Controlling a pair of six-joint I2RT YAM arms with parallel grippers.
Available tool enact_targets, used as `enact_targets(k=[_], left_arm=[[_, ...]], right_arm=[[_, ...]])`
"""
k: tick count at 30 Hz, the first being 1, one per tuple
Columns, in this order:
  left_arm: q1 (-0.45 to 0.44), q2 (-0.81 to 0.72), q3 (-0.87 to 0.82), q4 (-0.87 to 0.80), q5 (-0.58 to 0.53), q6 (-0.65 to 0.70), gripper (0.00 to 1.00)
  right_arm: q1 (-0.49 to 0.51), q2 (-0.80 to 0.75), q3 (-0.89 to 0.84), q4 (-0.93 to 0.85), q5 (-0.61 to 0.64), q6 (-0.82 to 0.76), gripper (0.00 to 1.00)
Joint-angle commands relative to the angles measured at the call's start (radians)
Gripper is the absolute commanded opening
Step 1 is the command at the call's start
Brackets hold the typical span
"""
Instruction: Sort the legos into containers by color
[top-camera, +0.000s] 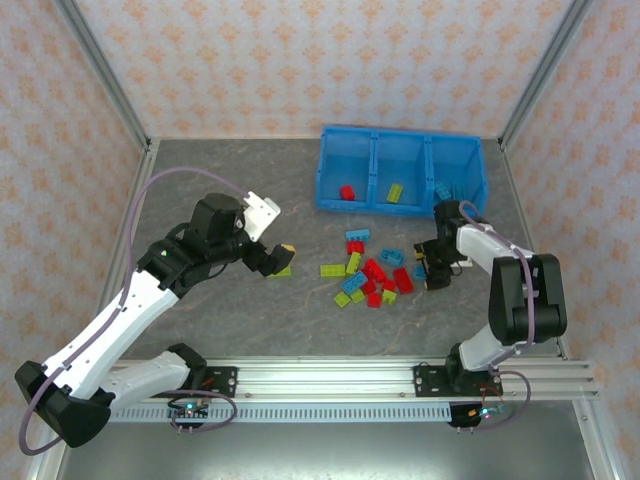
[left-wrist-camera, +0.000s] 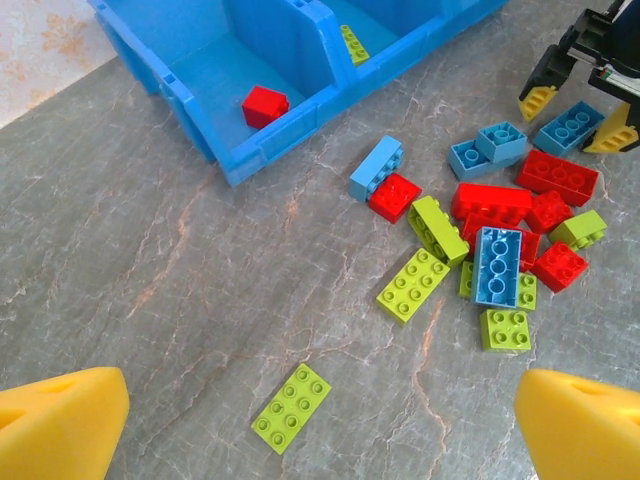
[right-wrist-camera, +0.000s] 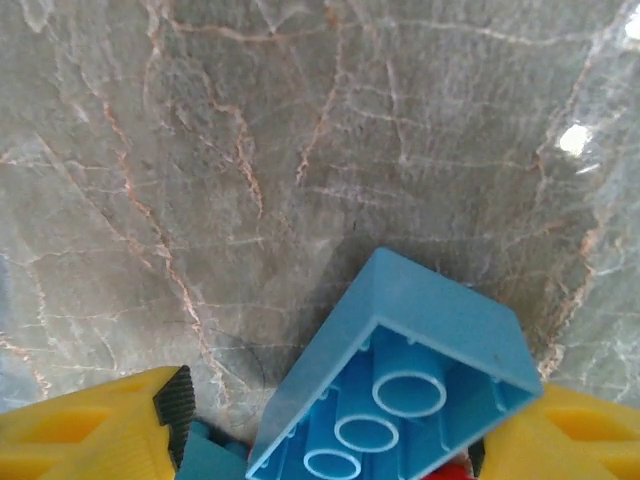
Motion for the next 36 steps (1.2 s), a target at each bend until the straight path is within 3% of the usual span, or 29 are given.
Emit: enact_targets(k=[1, 3, 6, 12, 17, 20, 23, 30, 34, 36], left_arm=[[-0.008, -0.024, -0.015, -0.015, -0.023, 0.028, 1.0], [-0.007, -0.021, -0.014, -0.015, -0.02, 0.029, 1.0], [-0.007, -0.02, -0.01, -0.014, -0.022, 0.032, 1.0], [-0.007, -0.014, -0.008, -0.01, -0.026, 0.036, 1.0], [-0.007, -0.001, -0.001, 0.004, -0.02, 0.03, 1.0], [-0.007, 0.002, 0.006, -0.004, -0.017, 0.036, 1.0], [-0.007, -0.004, 0.01, -0.017, -0.021, 0.046, 1.0], [-0.007, -0.037, -0.011, -0.02, -0.033, 0.047, 1.0], [-0.007, -0.035, -0.007, -0.015, -0.033, 0.035, 1.0], [-0.008, -0.036, -0.006, -0.014, -0.032, 0.033, 1.0]], right_arm=[[0.004, -0.004, -0.032, 0.018, 0.026, 0.035, 0.47], [0.004, -0.014, -0.039, 0.015, 0.029, 0.036, 0.36], [0.004, -0.062, -0.027, -0.026, 0.063, 0.026, 0.29], [0.004, -0.249, 0.097, -0.062, 0.177, -0.098, 0.27], [0.003, -0.289, 0.209, 0.091, 0.302, -0.251, 0.28], [-0.025, -0.228, 0.256, 0.224, 0.333, -0.312, 0.28], [-0.092, -0.104, 0.329, 0.284, 0.283, -0.312, 0.28], [-0.173, 0.254, 0.627, 0.173, 0.156, -0.36, 0.31], [-0.19, 0.368, 0.739, 0.141, 0.137, -0.354, 0.39], [-0.195, 0.414, 0.814, 0.076, 0.141, -0.371, 0.49]])
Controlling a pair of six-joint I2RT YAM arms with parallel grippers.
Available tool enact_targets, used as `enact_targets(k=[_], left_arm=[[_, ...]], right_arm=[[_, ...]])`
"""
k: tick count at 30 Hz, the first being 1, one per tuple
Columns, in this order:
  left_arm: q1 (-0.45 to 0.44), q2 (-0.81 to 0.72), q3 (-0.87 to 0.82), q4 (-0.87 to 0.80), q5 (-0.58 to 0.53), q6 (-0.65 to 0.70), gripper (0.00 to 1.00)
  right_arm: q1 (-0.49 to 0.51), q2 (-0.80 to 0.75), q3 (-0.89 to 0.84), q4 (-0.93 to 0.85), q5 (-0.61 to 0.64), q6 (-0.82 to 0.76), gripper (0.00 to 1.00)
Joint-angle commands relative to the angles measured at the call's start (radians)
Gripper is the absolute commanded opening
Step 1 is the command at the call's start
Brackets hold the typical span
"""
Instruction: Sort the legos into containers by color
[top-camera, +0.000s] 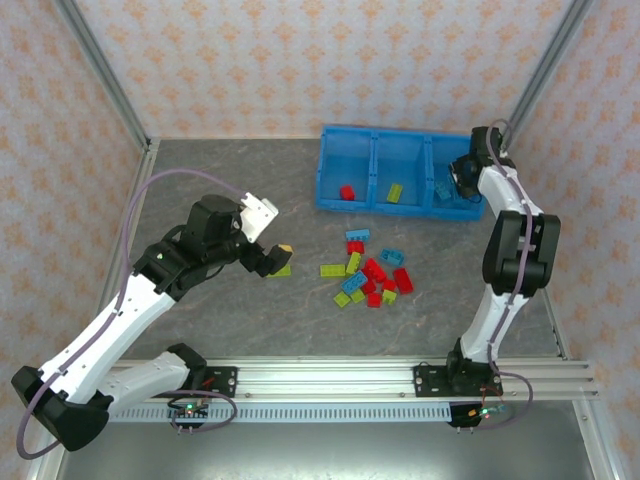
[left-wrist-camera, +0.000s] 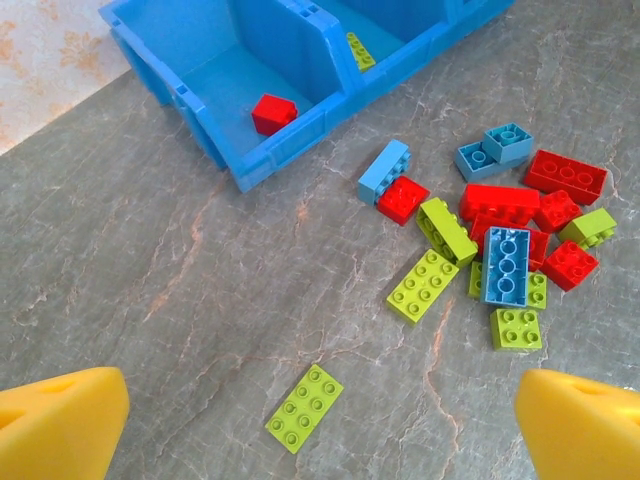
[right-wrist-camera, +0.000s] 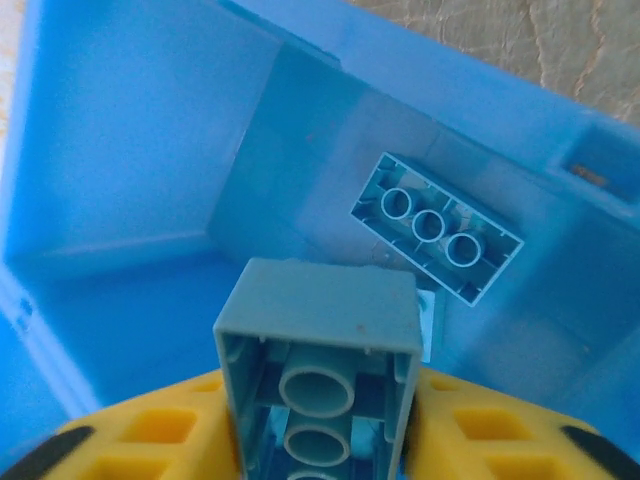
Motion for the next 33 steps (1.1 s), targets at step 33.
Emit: enact_targets(k=[33], left_arm=[[-0.009, 0.011, -0.048, 0.011, 0.039, 0.029, 1.0]], right_arm=[[0.836, -0.09, -0.024, -0.619, 0.142, -0.078, 0.51]])
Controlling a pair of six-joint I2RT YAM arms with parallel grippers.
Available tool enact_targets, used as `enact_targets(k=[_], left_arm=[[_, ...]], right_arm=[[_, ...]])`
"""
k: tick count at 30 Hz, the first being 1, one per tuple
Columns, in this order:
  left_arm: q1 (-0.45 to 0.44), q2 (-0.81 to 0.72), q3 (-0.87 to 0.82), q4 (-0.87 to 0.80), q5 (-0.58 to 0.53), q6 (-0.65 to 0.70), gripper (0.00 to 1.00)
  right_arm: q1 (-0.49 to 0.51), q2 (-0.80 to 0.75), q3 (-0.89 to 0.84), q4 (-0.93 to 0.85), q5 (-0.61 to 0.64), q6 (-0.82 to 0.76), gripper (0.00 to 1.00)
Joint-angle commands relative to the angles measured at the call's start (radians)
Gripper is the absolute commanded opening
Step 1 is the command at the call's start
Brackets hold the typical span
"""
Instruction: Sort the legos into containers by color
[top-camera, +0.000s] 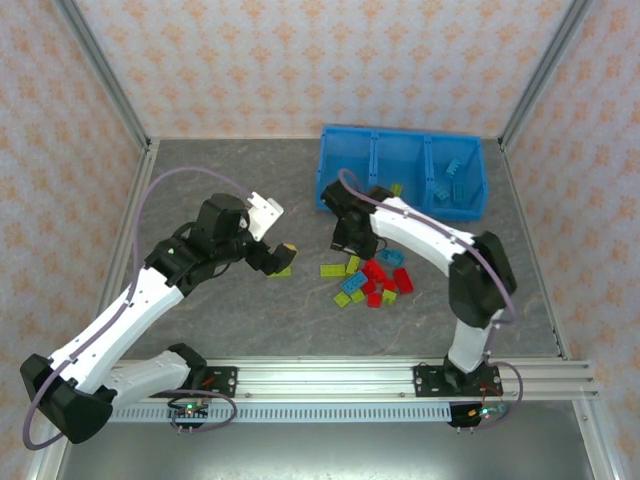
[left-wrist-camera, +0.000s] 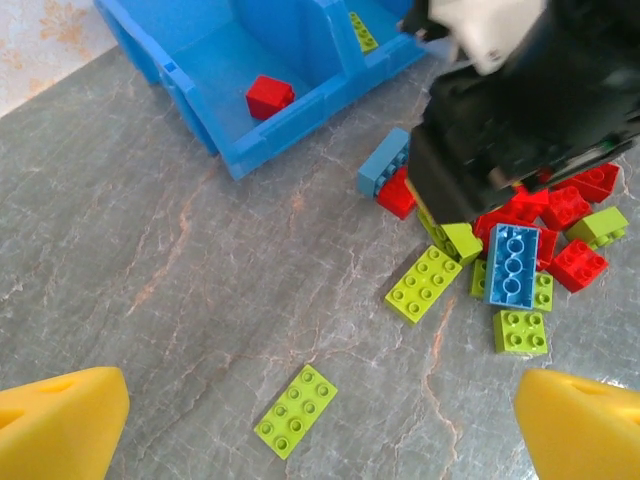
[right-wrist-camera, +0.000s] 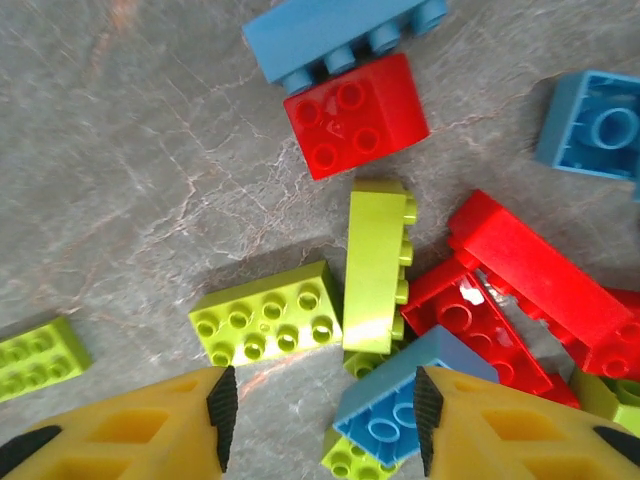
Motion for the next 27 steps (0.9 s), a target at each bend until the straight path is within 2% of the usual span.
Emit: enact_targets(k=[1, 9, 15, 23, 27], left_arm=[[-0.009, -0.041, -0.026, -0.045, 0.055, 0.066, 1.0], [-0.009, -0.08, -0.073, -0.029, 0.037, 0.054, 1.0], [-0.009, -0.064, -0.06, -0.019, 0.028, 0.053, 1.0], [-0.01, -0.072, -0.064, -0.024, 0.026, 0.052, 1.0], [-0.009, -0.07, -0.063, -0.025, 0.027, 0.053, 1.0]], right_arm=[[-0.002, 0.049, 0.061, -0.109, 0.078, -0.014, 0.52], [-0.008, 0.146, 0.066, -0.073, 0.082, -0.017, 0.61], [-0.01, 0.182, 0.06, -0.026, 0.057, -0.02, 0.45], [-0.009, 0.216, 0.041, -0.04, 0.058, -0.006, 0.52], [-0.009, 0.217, 0.016, -0.012, 0.054, -0.001, 0.46]])
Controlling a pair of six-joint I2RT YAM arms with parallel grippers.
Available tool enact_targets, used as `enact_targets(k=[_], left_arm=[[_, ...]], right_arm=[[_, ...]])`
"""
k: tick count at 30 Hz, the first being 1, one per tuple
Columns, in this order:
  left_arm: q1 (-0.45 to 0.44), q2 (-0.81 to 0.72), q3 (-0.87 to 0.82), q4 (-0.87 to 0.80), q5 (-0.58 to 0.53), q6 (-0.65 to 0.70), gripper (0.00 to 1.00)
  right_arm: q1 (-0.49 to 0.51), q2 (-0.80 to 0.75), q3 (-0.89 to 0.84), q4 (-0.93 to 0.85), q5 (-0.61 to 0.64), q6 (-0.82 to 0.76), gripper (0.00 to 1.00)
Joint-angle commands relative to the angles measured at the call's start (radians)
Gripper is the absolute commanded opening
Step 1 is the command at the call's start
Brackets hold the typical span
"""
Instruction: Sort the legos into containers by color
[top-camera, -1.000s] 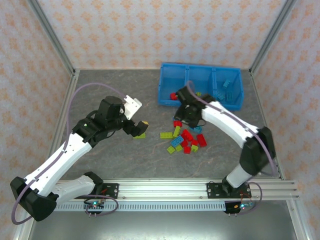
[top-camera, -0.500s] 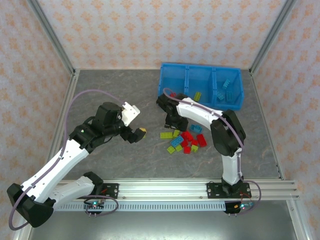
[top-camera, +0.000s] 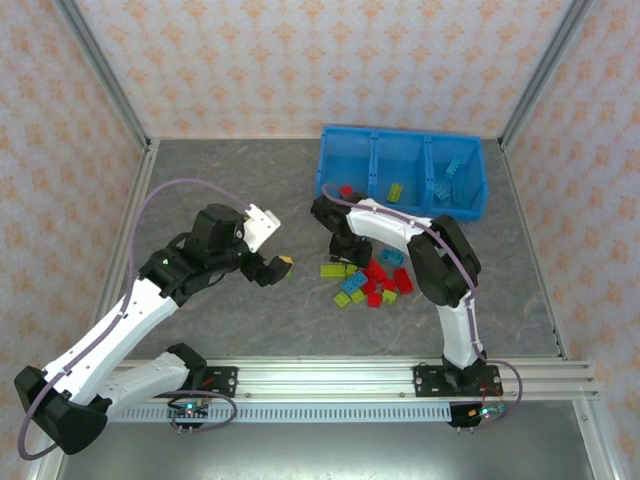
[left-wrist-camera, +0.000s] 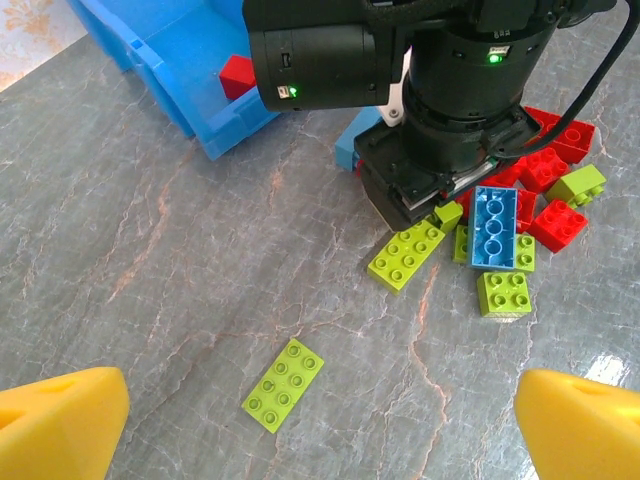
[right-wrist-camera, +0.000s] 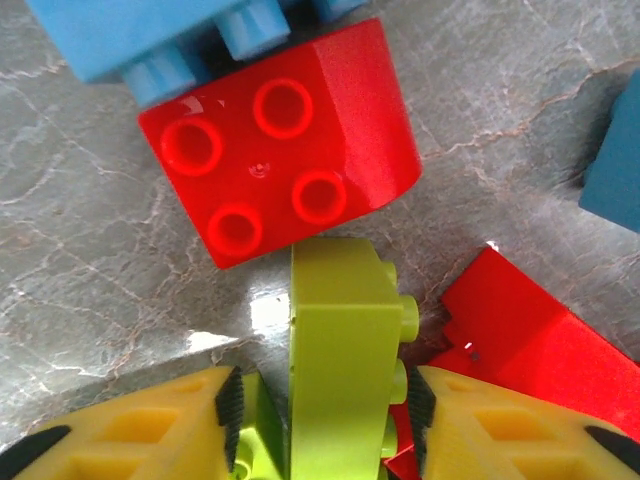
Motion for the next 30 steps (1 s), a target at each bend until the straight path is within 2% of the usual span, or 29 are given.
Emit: enact_targets(k=[1, 4, 6, 14, 17, 19, 24, 27, 30], left_arm=[[-0.01, -0.001, 0.002, -0.01, -0.002, 0.016, 1.0], [-0.01, 0.002, 0.005, -0.013, 0.0, 0.021, 1.0], [-0.009, 0.003, 0.008, -0.014, -0.003, 0.025, 1.0], [-0.009, 0.009, 0.015, -0.01, -0.012, 0.024, 1.0], [-0.009, 0.014, 0.016, 0.0, -0.012, 0.022, 1.0], [-0.009, 0.022, 0.02, 0.005, -0.007, 0.021, 1.0], [-0.01, 0.027, 0.028, 0.007, 0.0, 0.019, 1.0], [-0.009, 0.02, 0.03, -0.009, -0.032, -0.001, 1.0], [-0.006, 0.033, 0.049, -0.049, -0.101, -0.073, 1.0]], right_arm=[[-0.009, 0.009, -0.014, 0.011, 0.014, 0.012, 0.42], [-0.009, 0.01, 0.0, 0.007, 0.022, 0.017, 0.31], [-0.008, -0.011, 0.001, 0.004, 0.043, 0.024, 0.27], [-0.018, -0.223, -0.005, 0.063, 0.205, -0.015, 0.25], [-0.077, -0.271, 0.018, 0.094, 0.285, -0.031, 0.25], [-0.153, -0.27, 0.045, 0.129, 0.315, -0.043, 0.25], [-0.35, -0.122, 0.179, 0.182, 0.271, -0.087, 0.24], [-0.422, 0.045, 0.371, 0.129, 0.207, -0.135, 0.24], [-0.449, 0.205, 0.597, 0.022, 0.174, -0.186, 0.27]])
